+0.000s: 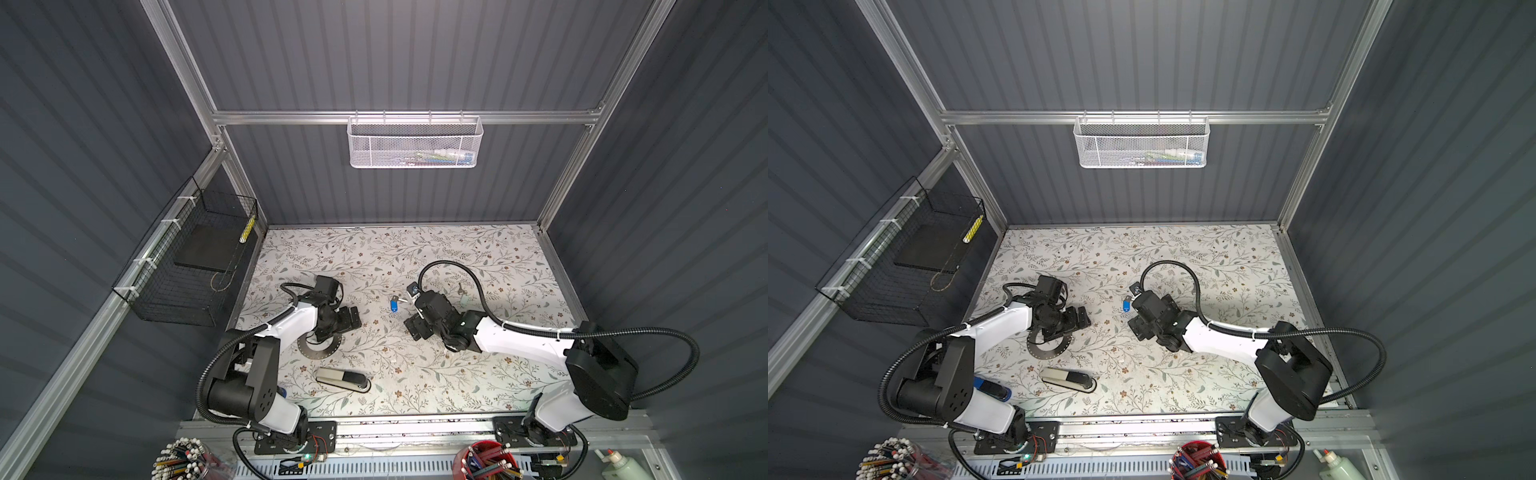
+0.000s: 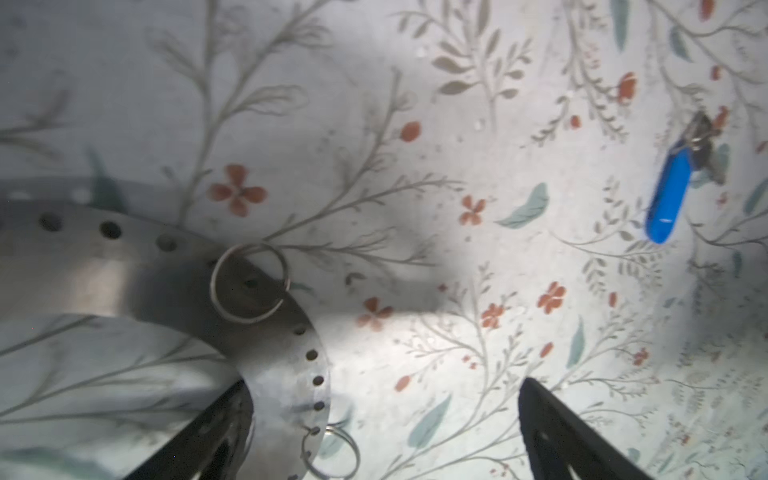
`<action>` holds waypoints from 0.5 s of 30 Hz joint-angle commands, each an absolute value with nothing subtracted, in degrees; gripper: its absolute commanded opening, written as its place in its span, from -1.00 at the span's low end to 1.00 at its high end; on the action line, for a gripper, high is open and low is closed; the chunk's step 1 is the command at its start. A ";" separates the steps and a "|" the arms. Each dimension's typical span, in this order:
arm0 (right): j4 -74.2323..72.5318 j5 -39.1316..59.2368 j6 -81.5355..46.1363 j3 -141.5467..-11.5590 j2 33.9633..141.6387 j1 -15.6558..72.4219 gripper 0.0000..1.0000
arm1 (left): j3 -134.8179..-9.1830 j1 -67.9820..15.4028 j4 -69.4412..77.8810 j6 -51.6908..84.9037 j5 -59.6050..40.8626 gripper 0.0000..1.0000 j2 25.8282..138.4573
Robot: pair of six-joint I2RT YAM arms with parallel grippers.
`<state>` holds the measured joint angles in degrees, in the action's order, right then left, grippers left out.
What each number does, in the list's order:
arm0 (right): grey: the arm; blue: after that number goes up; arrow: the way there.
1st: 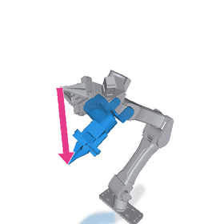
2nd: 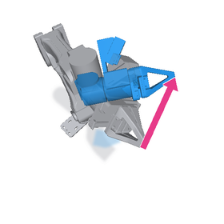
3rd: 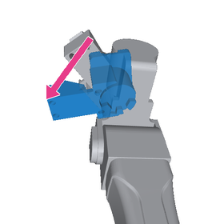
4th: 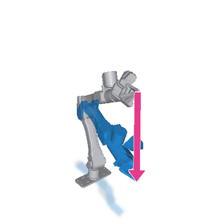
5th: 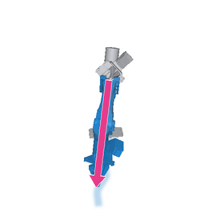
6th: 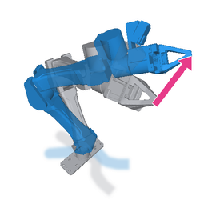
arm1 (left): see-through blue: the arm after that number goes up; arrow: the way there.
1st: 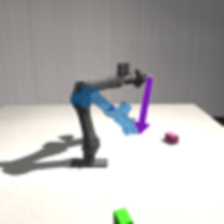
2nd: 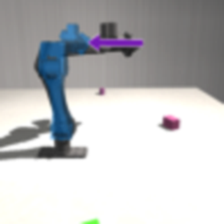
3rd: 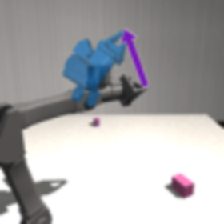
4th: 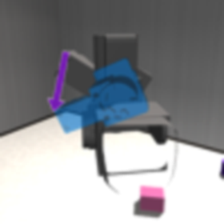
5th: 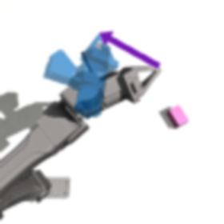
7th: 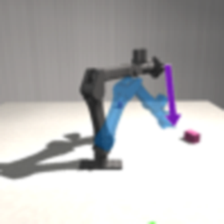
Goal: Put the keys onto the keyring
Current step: 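Reach the right gripper over the metal ring plate toward a split ring on its edge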
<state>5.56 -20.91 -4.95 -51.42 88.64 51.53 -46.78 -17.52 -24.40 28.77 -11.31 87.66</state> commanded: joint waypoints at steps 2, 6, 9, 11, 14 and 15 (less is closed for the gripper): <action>5.18 -21.27 -5.17 -50.46 87.17 51.77 0.98 | -46.87 -20.49 -21.76 32.22 -17.20 0.99 92.15; 5.28 -20.78 -5.25 -50.27 86.58 51.76 0.98 | -50.10 -23.17 -19.07 33.41 -18.46 0.99 96.01; 5.11 -19.56 -5.01 -49.68 85.68 51.77 0.98 | -53.36 -25.29 -19.30 32.65 -18.45 0.99 97.93; 4.14 -18.01 -4.45 -48.75 84.77 51.77 0.97 | -54.73 -26.15 -18.99 32.37 -18.46 0.99 98.30; 1.71 -10.93 -1.64 -46.68 81.90 51.77 0.88 | -57.28 -27.18 -20.40 30.99 -17.27 0.99 98.00; 0.68 -7.97 -0.47 -45.74 80.84 51.77 0.83 | -57.98 -27.38 -21.06 30.30 -16.61 0.99 97.56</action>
